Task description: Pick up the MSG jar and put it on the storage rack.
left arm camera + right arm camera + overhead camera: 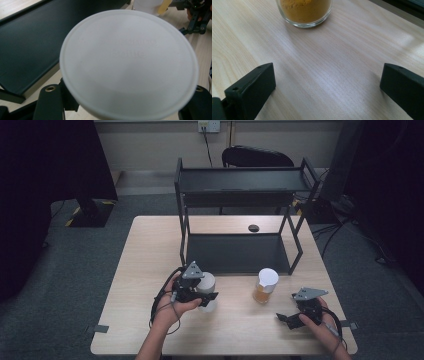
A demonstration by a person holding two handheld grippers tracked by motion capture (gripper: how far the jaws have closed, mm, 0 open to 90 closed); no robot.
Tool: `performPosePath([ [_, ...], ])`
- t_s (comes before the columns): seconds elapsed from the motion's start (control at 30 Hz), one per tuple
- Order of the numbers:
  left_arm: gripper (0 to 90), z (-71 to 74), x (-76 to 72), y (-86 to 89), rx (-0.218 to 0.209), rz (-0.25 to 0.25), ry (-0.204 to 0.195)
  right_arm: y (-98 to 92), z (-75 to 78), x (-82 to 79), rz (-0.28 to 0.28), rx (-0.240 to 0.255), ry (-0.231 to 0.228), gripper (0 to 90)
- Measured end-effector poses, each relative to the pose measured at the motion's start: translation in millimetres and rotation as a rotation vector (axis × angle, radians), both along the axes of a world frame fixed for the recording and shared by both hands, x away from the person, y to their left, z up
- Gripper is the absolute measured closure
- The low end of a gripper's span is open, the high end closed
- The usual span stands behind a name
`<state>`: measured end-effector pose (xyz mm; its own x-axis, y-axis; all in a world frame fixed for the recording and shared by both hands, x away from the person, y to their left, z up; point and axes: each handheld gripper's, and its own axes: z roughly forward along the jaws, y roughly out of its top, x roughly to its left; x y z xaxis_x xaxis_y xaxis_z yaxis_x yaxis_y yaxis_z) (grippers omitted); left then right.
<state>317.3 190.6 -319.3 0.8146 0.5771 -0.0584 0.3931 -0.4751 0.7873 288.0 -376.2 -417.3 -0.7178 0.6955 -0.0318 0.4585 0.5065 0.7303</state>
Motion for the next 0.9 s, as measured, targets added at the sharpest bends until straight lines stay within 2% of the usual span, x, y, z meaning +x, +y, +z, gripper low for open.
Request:
performPosePath([
  [0.2, 34.5, 9.3, 9.2, -3.3, 0.004, 0.004, -0.003, 0.0, 0.0, 0.0, 0.000, 0.000, 0.000, 0.0],
  [0.33, 34.5, 12.6, 17.6, -3.7, -0.008, 0.008, 0.007, 0.0, 0.0, 0.0, 0.000, 0.000, 0.000, 0.0],
  [0.5, 34.5, 19.3, 25.6, -7.0, 0.001, 0.008, 0.000, 0.0, 0.0, 0.0, 0.000, 0.000, 0.000, 0.0],
  [0.73, 34.5, 28.5, 39.0, -9.6, -0.010, 0.006, 0.005, 0.0, 0.0, 0.0, 0.000, 0.000, 0.000, 0.0],
  [0.8, 34.5, 30.0, 43.4, -8.7, -0.025, 0.012, 0.013, 0.0, 0.1, 0.0, 0.000, 0.000, 0.000, 0.0],
  [0.9, 34.5, 34.1, 47.8, -9.7, -0.018, 0.016, 0.005, 0.0, 0.0, 0.0, 0.000, 0.000, 0.000, 0.0],
])
